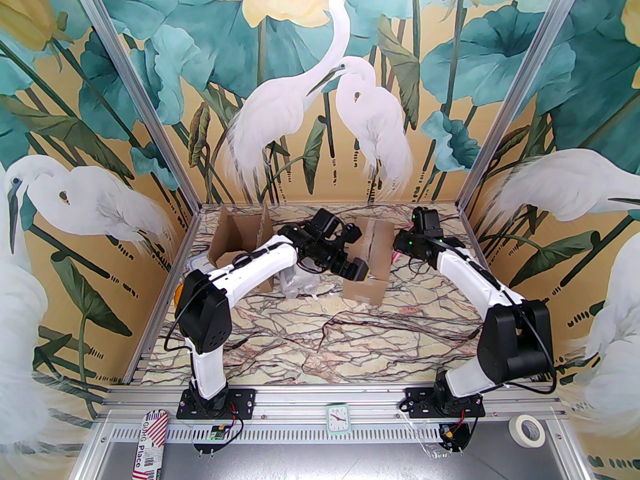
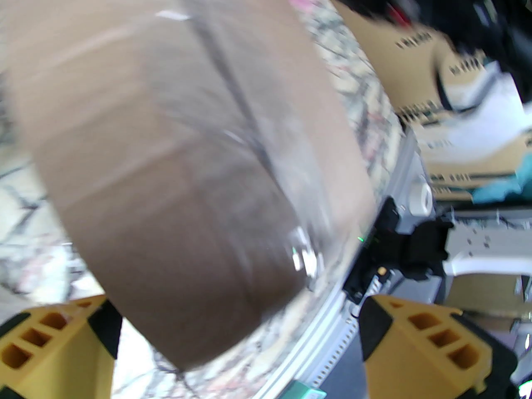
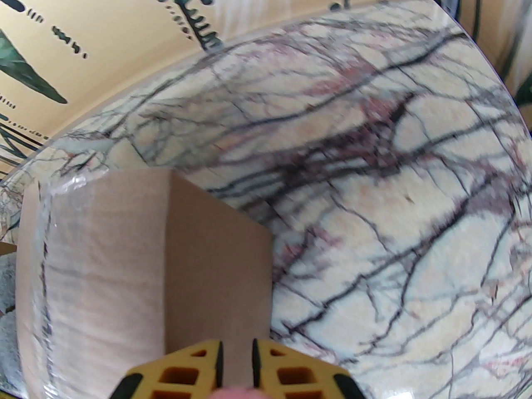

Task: Unpack the express box

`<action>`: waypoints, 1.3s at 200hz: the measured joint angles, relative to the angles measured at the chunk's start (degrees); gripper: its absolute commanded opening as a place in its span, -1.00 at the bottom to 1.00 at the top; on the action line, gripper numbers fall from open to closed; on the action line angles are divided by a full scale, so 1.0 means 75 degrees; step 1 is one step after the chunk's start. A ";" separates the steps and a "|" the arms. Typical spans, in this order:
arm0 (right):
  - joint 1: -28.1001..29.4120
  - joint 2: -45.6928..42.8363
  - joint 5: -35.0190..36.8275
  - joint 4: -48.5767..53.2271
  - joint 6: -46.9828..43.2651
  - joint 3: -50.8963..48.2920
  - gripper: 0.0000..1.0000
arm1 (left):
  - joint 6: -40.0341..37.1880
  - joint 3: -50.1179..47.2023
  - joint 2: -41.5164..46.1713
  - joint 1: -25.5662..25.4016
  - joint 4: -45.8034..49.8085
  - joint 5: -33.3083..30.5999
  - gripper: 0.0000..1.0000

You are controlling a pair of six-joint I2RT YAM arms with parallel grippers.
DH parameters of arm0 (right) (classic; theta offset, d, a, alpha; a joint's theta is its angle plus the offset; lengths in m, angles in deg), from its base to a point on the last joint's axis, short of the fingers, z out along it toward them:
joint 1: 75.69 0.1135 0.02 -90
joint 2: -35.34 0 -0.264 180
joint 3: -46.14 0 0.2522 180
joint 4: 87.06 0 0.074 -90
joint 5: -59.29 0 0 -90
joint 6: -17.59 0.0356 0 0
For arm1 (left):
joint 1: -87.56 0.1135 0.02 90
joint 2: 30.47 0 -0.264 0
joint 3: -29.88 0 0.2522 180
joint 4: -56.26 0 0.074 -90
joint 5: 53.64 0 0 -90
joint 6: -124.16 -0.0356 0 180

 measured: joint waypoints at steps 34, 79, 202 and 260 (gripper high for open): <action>-0.0003 0.0361 -0.0478 -0.0283 -0.0449 0.0332 -1.00 | 0.0099 0.0029 -0.0017 -0.0530 -0.0085 0.0466 0.99; -0.0032 0.0807 -0.1230 -0.0592 -0.1003 0.0781 -1.00 | 0.0131 0.1929 -0.1227 -0.1448 0.0000 0.1072 0.99; -0.1903 -0.1046 -0.2532 -0.1323 0.0644 0.0303 -1.00 | -0.3958 0.0114 0.1075 -0.1428 0.0079 -0.1309 0.99; -0.2760 -0.2911 -0.2261 -0.0991 0.1084 -0.1798 -1.00 | -0.6207 -0.0498 0.1078 -0.1480 -0.1189 -0.2294 0.99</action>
